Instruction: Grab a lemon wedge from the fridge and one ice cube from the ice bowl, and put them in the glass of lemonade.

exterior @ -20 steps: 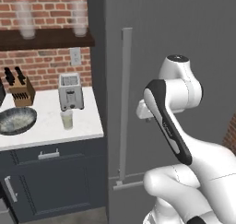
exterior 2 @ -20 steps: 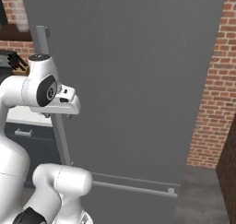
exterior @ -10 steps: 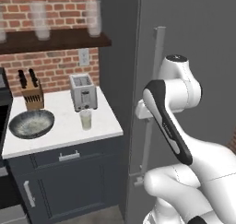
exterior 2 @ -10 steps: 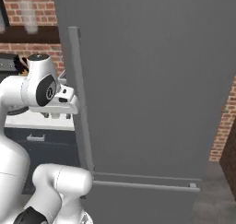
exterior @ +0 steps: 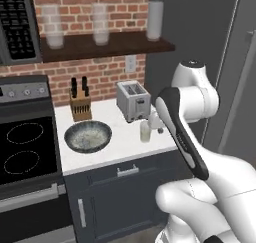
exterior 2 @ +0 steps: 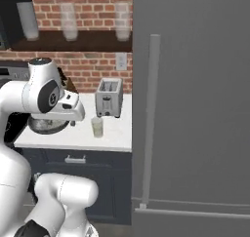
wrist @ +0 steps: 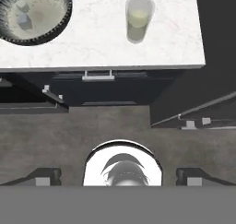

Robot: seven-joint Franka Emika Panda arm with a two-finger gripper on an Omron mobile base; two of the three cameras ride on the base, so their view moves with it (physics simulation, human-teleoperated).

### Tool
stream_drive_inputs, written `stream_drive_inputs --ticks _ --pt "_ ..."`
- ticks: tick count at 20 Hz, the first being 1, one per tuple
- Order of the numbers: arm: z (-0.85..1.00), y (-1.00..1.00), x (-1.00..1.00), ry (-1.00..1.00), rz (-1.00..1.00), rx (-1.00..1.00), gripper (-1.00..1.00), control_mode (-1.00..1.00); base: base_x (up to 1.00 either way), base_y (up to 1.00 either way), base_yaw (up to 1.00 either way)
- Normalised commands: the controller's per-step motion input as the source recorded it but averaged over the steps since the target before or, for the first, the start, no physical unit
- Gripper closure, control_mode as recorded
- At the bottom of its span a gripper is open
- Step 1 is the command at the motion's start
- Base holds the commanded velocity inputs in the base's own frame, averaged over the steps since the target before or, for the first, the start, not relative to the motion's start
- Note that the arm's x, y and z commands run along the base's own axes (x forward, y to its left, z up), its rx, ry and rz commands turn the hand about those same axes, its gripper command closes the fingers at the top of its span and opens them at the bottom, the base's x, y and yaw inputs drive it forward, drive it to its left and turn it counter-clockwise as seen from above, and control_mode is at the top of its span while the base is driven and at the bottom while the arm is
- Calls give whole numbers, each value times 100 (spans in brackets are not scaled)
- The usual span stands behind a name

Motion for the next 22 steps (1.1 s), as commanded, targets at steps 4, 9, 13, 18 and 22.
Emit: stream_drive_inputs --ticks 4,9,13,18,22 --pt "0 0 0 0 0 0 -100 100 93 18 11" --pt "0 0 0 0 0 0 -100 100 72 0 23" --pt "0 0 0 0 0 0 -100 100 11 0 30" --pt "0 0 0 0 0 0 -100 100 0 0 30" --pt "0 0 0 0 0 0 -100 100 -8 26 11"
